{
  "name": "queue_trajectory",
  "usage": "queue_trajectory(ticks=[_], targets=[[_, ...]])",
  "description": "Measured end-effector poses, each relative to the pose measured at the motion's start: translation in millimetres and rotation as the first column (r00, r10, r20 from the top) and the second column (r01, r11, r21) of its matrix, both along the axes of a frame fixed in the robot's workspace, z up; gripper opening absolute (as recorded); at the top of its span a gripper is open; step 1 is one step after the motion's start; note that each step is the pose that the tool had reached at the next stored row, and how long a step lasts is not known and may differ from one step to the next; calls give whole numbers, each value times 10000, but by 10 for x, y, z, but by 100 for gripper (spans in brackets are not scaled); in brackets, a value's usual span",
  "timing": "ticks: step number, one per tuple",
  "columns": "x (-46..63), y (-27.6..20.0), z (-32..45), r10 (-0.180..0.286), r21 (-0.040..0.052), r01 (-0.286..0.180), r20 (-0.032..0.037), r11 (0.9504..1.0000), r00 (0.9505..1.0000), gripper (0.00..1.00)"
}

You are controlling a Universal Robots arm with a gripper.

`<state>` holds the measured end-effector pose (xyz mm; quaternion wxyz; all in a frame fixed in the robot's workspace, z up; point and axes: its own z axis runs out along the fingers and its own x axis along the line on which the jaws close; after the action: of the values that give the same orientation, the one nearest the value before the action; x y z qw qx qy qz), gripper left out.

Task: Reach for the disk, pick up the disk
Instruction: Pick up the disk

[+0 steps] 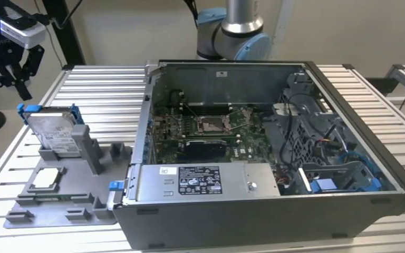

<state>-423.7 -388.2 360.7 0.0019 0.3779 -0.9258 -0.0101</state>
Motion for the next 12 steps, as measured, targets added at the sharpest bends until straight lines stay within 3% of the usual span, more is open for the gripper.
queue_trajectory(ticks=[3,6,12], targets=[[0,0,0,545,-19,-545,3,9985,9985,0],[0,0,0,1095,-36,-1095,5,9940,9940,0],[0,0,0,2168,-65,-2168,6,9762,9762,0]])
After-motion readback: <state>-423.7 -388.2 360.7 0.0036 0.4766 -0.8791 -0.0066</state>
